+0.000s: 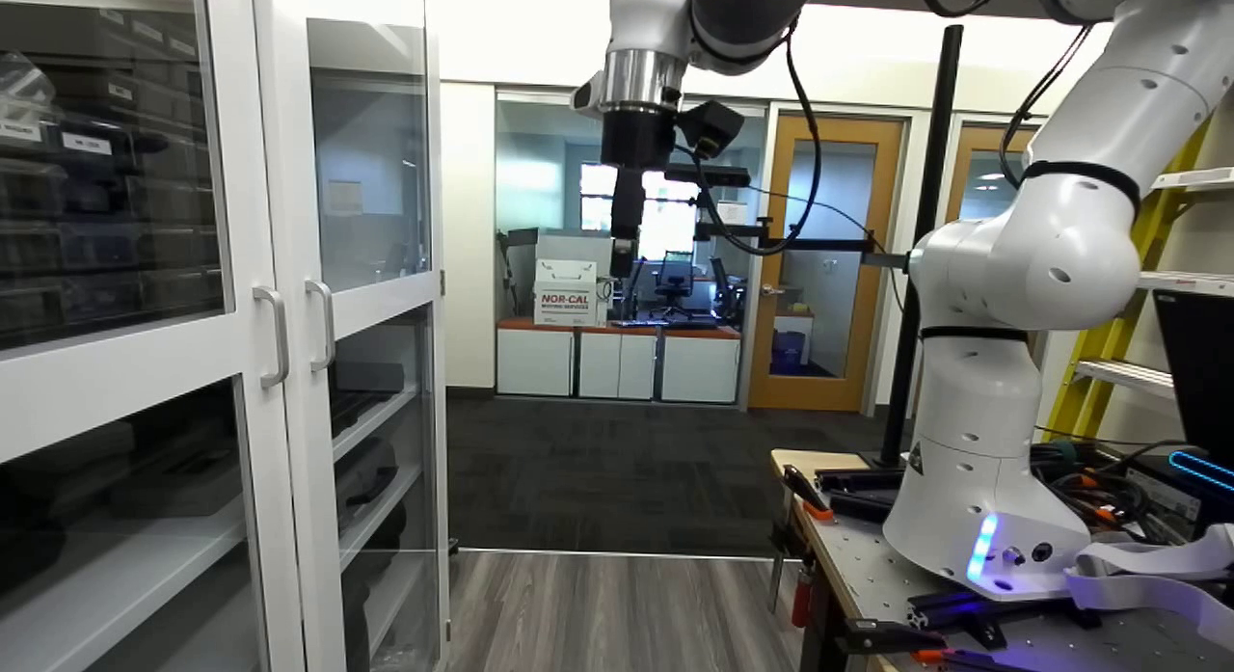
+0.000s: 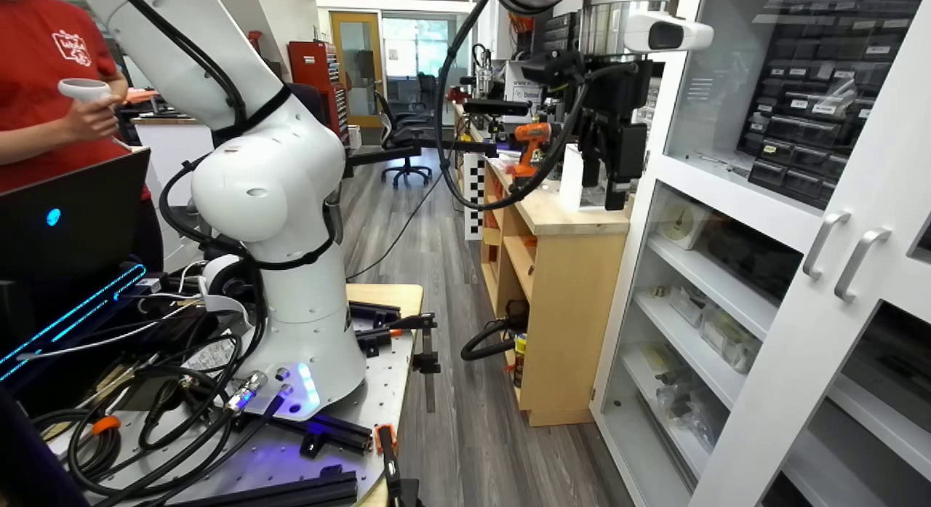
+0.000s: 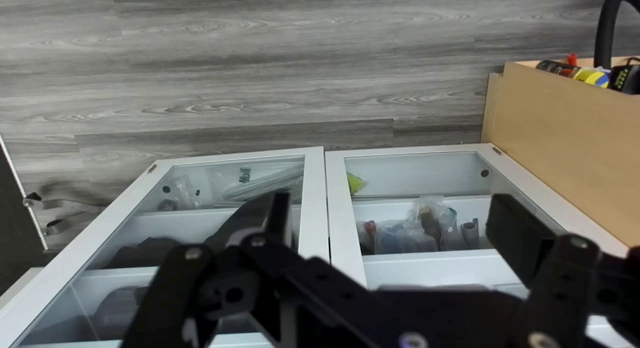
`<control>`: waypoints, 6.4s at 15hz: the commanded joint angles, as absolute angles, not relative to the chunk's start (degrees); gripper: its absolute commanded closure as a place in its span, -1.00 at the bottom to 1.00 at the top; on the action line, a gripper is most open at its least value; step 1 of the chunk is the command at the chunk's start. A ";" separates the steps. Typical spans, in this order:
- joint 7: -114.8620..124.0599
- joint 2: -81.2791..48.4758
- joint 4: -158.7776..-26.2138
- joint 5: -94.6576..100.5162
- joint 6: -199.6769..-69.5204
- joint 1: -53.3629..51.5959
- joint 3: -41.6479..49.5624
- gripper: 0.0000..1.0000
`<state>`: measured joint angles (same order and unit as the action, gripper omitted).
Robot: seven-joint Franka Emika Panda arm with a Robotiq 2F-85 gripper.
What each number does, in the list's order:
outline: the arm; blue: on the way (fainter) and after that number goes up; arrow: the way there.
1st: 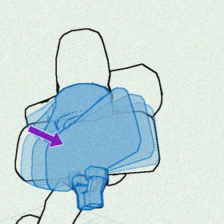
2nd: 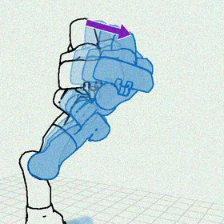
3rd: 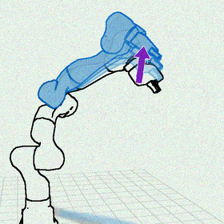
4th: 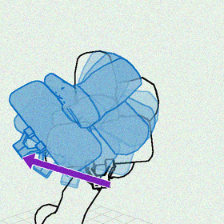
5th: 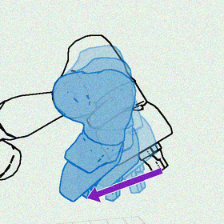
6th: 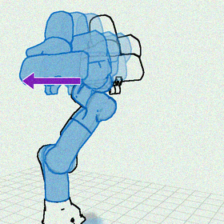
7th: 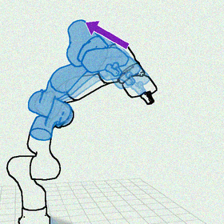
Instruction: Open the right-sided glass door
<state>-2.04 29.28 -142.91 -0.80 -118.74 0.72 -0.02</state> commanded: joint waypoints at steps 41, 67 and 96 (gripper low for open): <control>0.70 -0.62 -129.43 2.08 -156.90 1.77 1.32 -1.00; -1.45 -23.53 -104.78 0.72 -160.21 1.48 0.74 -0.46; -15.78 -16.00 -114.44 -5.20 -163.25 10.32 -6.08 0.90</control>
